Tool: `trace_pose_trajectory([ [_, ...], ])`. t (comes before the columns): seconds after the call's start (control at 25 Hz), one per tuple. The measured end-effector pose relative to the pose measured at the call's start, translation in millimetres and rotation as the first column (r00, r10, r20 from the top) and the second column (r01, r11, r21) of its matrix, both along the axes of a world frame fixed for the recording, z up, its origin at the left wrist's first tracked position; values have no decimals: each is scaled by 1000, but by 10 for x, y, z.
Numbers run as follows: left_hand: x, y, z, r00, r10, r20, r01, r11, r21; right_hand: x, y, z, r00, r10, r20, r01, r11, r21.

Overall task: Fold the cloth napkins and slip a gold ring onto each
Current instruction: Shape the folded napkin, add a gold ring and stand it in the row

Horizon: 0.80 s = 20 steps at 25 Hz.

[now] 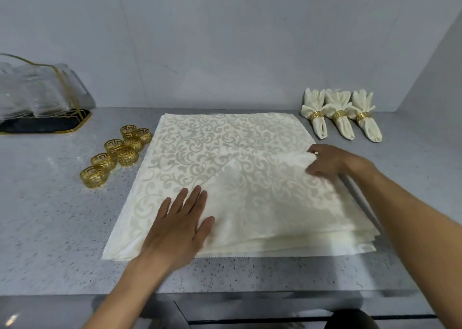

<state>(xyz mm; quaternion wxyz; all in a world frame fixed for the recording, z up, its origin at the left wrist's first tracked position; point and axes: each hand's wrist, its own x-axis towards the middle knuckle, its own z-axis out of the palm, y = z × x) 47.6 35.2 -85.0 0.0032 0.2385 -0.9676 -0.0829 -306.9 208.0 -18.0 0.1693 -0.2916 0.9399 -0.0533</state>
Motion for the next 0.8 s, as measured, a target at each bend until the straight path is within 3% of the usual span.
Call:
trace_pose_trajectory([
  [0.08,5,14,19,1000,7,14,-7,1000,13,-69,136,20,987,-85,134,109,978,-180],
  [0.24,10,-14,18,999,-1,34,0,1000,18,88,346,-24,932,-201,301,310,873,-378],
  [0.28,10,-24,1,1000,-6,27,5,1000,20,156,351,-66,946,-192,262,296,842,-451],
  [0.4,29,18,-6,991,-14,-136,10,999,-32,466,383,-223,983,-127,-135,13,773,-634],
  [0.56,91,200,43,893,-187,-409,93,967,-239,1271,451,-450,900,94,-426,-345,752,-561],
  [0.68,56,442,69,881,-209,-424,152,975,-164,1693,513,-629,846,205,-491,-479,696,-535],
  [0.8,-10,599,45,906,-224,-360,214,974,-68,1817,543,-705,860,235,-454,-479,681,-554],
])
